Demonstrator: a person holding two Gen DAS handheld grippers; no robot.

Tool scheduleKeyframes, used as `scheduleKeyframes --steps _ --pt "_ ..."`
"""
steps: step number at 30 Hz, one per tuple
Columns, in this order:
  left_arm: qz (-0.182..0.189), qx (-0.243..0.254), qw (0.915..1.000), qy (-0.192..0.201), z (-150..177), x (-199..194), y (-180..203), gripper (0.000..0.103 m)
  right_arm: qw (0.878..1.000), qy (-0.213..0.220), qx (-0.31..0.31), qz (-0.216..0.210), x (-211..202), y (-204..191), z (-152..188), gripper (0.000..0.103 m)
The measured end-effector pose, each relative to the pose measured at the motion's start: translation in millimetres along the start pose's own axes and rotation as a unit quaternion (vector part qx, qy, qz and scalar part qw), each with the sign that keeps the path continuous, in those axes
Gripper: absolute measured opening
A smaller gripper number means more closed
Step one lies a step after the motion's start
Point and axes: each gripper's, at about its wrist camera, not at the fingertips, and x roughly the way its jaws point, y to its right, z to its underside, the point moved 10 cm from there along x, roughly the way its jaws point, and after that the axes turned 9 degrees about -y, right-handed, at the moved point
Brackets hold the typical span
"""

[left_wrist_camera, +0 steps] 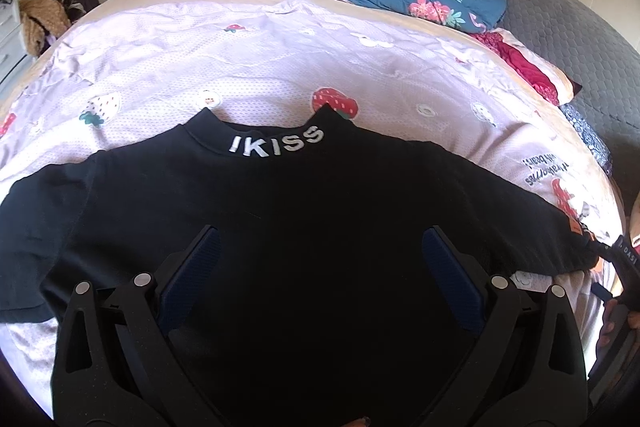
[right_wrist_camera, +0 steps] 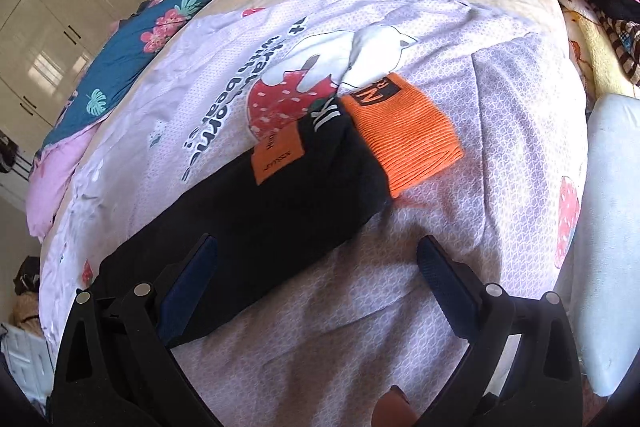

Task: Fold small clothes
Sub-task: 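Move the right tool to the sleeve cuff with orange tag and grasp it, then lift the grasped sleeve with the right tool and lay it across the shirt body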

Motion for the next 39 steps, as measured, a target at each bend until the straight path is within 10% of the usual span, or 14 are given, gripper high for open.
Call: scheduleKeyframes --steps 6,11,14,39 --pt "-0.003 -0.011 0.9999 -0.011 0.2 9.6 -10.5 0.095 0.999 0.019 0.021 -0.017 10.5 7.7 -24.5 0.097" --pt "0.003 -0.018 0.9998 0.004 -4.6 5.0 -10.6 0.095 0.999 0.035 0.026 -0.019 16.5 10.3 -40.5 0.036" --pt "0.004 -0.019 0.9998 0.007 -5.8 2.9 -11.3 0.095 0.997 0.05 0.014 -0.05 10.2 0.4 -44.8 0.017" --pt "0.099 -0.066 0.9928 0.014 -18.9 -58.8 -33.0 0.095 0.949 0.129 -0.237 -0.164 -94.1 -196.6 17.8 0.013"
